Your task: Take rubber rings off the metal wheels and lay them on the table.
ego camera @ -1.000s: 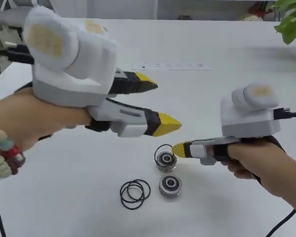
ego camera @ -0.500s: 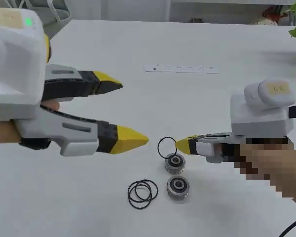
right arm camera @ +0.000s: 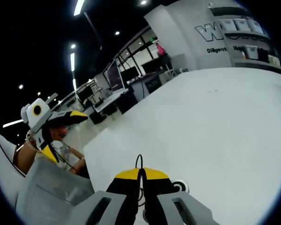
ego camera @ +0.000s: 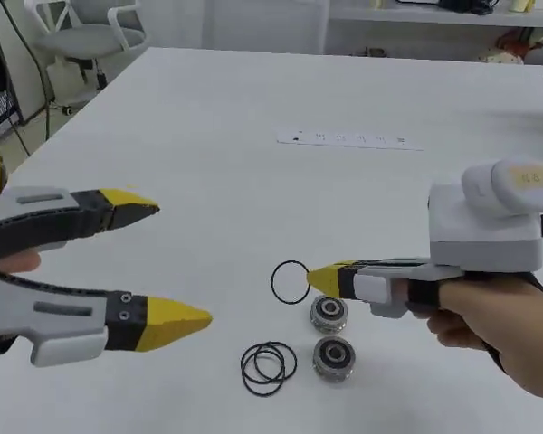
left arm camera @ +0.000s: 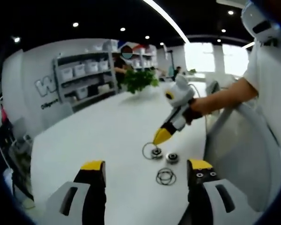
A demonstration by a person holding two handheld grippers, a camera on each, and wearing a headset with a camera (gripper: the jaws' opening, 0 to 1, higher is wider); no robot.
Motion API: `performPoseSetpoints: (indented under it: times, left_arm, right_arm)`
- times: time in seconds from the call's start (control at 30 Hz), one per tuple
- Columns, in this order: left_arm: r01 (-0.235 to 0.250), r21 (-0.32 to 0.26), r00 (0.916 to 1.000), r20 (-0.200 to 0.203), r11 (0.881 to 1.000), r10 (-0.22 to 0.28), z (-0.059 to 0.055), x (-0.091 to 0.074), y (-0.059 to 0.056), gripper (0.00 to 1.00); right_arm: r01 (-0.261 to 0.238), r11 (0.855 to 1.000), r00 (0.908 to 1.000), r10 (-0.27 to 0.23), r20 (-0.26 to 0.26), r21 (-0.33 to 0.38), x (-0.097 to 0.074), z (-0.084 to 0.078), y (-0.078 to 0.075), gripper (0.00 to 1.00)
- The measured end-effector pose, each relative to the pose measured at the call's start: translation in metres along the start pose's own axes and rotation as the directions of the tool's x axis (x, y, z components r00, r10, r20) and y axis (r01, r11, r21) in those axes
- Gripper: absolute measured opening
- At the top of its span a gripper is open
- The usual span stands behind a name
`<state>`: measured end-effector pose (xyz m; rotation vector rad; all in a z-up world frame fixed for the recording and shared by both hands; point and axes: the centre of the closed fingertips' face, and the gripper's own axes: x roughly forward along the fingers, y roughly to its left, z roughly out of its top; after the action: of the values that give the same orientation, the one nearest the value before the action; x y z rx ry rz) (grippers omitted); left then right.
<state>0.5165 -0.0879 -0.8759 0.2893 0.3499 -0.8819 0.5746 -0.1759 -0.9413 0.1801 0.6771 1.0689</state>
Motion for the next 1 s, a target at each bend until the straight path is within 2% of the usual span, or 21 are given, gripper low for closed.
performPoseSetpoints:
  times: [0.27, 0.4, 0.5, 0.57, 0.7, 1.0]
  left_arm:
    - [-0.01, -0.107, 0.9997, -0.023, 0.994, 0.007, -0.033, 0.0, -0.006, 0.74]
    - [-0.011, -0.13, 0.9992, -0.04, 0.991, 0.006, -0.043, 0.001, -0.01, 0.77]
    - [-0.013, -0.148, 0.9989, -0.045, 0.989, 0.007, -0.048, 0.001, -0.013, 0.82]
    - [-0.01, -0.171, 0.9994, -0.035, 0.985, 0.004, -0.048, 0.002, -0.015, 0.84]
    - [-0.006, -0.182, 0.9996, -0.03, 0.983, 0.001, -0.049, 0.004, -0.018, 0.85]
    - [0.012, -0.198, 0.9977, -0.063, 0.98, -0.025, -0.062, 0.009, -0.028, 0.87]
  right_arm:
    - [-0.041, 0.999, 0.9991, 0.041, -0.006, 0.01, 0.004, -0.003, 0.01, 0.0]
    - [-0.062, 0.998, 0.9979, 0.062, -0.02, 0.007, 0.008, -0.008, 0.017, 0.0]
    - [-0.077, 0.997, 0.9964, 0.077, -0.036, 0.005, 0.011, -0.013, 0.023, 0.0]
    - [-0.091, 0.996, 0.9945, 0.091, -0.052, 0.003, 0.013, -0.019, 0.026, 0.0]
    - [-0.104, 0.995, 0.9914, 0.104, -0.079, -0.004, 0.017, -0.027, 0.032, 0.0]
    - [-0.124, 0.992, 0.981, 0.117, -0.155, -0.032, 0.026, -0.048, 0.036, 0.0]
